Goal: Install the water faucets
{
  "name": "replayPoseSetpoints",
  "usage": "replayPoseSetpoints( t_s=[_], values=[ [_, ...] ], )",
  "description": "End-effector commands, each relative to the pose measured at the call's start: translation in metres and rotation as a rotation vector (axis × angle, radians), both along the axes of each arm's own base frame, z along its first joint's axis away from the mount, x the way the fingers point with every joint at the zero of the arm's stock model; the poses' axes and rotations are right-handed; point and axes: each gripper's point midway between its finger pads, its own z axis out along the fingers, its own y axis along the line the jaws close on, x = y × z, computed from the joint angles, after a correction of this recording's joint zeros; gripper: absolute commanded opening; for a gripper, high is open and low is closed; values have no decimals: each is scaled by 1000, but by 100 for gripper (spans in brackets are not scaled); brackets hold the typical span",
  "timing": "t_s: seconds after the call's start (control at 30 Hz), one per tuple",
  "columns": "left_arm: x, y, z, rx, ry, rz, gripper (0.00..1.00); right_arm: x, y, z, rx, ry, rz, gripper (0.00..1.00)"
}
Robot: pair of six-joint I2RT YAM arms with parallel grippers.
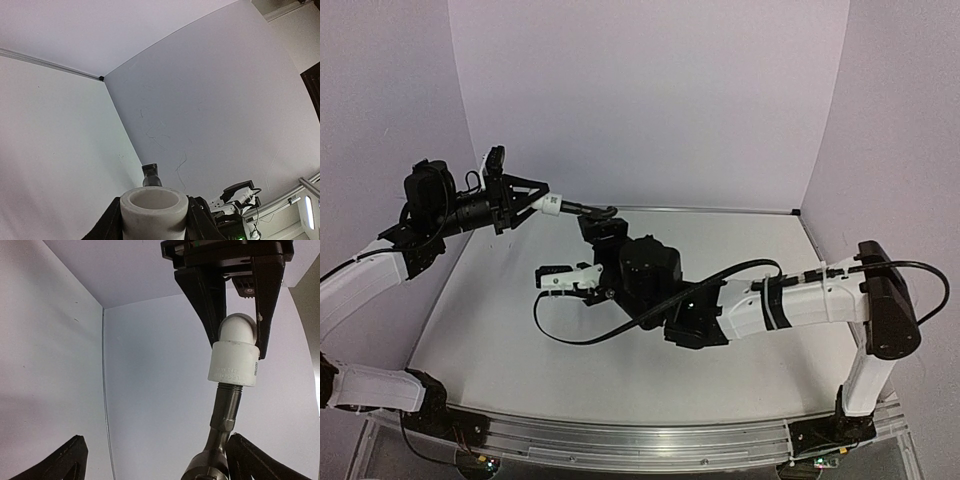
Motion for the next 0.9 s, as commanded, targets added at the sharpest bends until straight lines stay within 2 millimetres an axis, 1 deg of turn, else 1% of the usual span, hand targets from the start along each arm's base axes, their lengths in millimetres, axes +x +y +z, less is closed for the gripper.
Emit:
replayPoseSetpoints(
  t_s=[0.0,0.1,0.17,0.27,0.37,0.43,0.47,0.63,0.73,0.83,0.87],
  values=[
    [-11,4,46,-51,-140,-8,0,13,-12,63,171,-83,-109,97],
    [-12,4,46,-51,-142,-9,0,21,-16,68,192,-80,-137,89],
    [-13,4,47,-52,-145,-8,0,23,-17,68,196,-78,-137,82],
    [-14,5,47,-52,-146,-9,0,22,-17,67,206,-68,-128,67],
    [-15,5,48,-53,-149,-10,0,21,-18,68,227,-45,-122,50],
    [-15,5,48,-52,-151,-10,0,20,-18,69,252,-6,-110,43],
    [-15,5,48,-52,-153,-10,0,18,-17,69,261,22,-98,40],
    [-15,4,46,-48,-150,-20,0,15,-14,72,297,216,-34,10],
    [-15,3,47,-49,-153,-26,0,13,-12,75,321,353,18,1],
    [-16,2,47,-49,-150,-37,0,8,-11,80,364,551,116,0],
    [-16,1,47,-48,-150,-40,0,12,-16,84,396,633,130,0]
  ],
)
